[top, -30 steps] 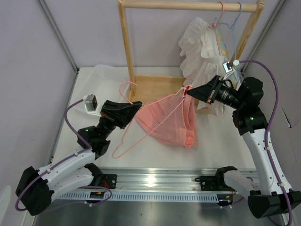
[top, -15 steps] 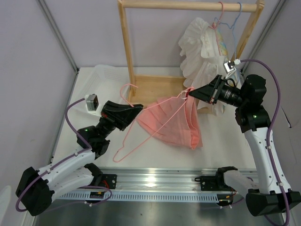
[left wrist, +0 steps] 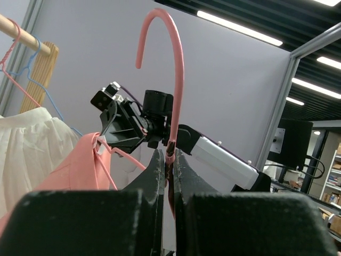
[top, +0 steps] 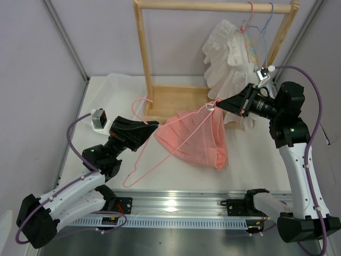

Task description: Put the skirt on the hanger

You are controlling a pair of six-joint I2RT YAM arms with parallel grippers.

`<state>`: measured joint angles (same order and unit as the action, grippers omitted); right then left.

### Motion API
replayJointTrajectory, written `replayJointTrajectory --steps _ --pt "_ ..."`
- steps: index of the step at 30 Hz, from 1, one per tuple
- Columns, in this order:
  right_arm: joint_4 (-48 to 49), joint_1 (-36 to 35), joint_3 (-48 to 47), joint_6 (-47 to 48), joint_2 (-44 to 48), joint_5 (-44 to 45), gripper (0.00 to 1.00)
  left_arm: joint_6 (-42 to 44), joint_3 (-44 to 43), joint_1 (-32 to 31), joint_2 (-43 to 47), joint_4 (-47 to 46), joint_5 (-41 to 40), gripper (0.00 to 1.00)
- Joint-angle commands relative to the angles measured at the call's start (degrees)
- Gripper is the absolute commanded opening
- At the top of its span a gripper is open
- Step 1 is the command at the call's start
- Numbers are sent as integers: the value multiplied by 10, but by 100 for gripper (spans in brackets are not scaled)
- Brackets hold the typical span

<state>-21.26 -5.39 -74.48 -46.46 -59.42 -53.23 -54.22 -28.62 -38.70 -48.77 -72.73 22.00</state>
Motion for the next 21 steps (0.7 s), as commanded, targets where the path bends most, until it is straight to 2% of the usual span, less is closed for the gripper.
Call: replayJointTrajectory --steps 1,13,18,21 --pt "2 6 -24 12 -2 10 0 -23 -9 -1 23 -225 30 0" --pt "-7 6 -15 9 12 -9 0 -33 -37 -1 -46 -261 26 0" --pt "-28 6 -20 23 17 9 0 42 -35 6 1 -121 -6 0" --pt "-32 6 -18 27 21 29 0 46 -11 33 44 -78 -31 0"
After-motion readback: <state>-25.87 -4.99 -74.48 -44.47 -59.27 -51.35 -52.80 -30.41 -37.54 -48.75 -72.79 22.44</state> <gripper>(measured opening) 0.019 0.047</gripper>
